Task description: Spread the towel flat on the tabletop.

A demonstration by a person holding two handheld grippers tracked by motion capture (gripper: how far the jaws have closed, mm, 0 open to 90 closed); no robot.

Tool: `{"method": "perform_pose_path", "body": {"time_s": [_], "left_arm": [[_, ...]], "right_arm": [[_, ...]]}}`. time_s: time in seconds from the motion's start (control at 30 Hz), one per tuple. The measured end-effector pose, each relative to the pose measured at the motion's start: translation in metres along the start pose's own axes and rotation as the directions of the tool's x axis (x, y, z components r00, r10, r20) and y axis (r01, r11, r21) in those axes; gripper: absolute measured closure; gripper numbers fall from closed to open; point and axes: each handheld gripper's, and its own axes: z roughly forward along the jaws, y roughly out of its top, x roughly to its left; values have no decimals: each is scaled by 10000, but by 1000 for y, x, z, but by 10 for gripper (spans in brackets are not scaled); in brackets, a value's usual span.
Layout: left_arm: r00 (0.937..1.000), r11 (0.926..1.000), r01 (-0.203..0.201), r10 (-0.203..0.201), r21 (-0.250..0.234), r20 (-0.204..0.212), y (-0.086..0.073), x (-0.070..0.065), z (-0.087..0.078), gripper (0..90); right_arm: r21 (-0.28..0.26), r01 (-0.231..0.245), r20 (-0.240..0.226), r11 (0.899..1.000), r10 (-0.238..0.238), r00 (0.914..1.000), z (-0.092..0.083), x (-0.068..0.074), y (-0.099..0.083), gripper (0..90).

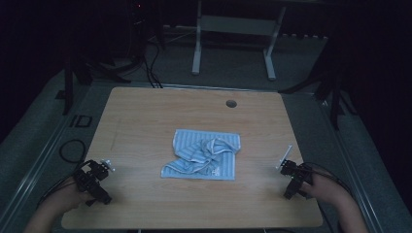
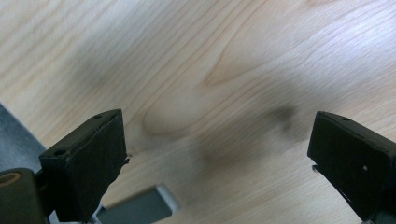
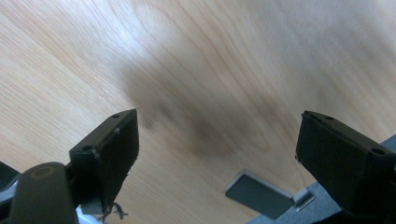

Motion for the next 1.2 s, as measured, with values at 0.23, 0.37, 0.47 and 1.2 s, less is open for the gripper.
{"method": "perform_pose_path", "body": {"time_s": [0.23, 0.37, 0.47, 1.2], "left_arm": [[9991, 9987, -419, 421, -286, 48, 14, -13, -1, 59], [9963, 9957, -856, 860, -348, 89, 26, -24, -1, 64], [9925, 9917, -1200, 1210, -471, 186, 35, -33, -3, 73], [9553, 9496, -2905, 2949, -1176, 211, 107, -88, -11, 73]], "right_arm": [[-140, 660, -148, 9977, -662, 9977, -3, 6, 8, 202], [-241, 870, -56, 9959, -872, 9962, -5, 7, 16, 209], [-351, 1057, -3, 9938, -1058, 9944, -7, 9, 21, 224], [-362, 2506, 315, 9674, -2496, 9678, -14, 30, 80, 284]]}}
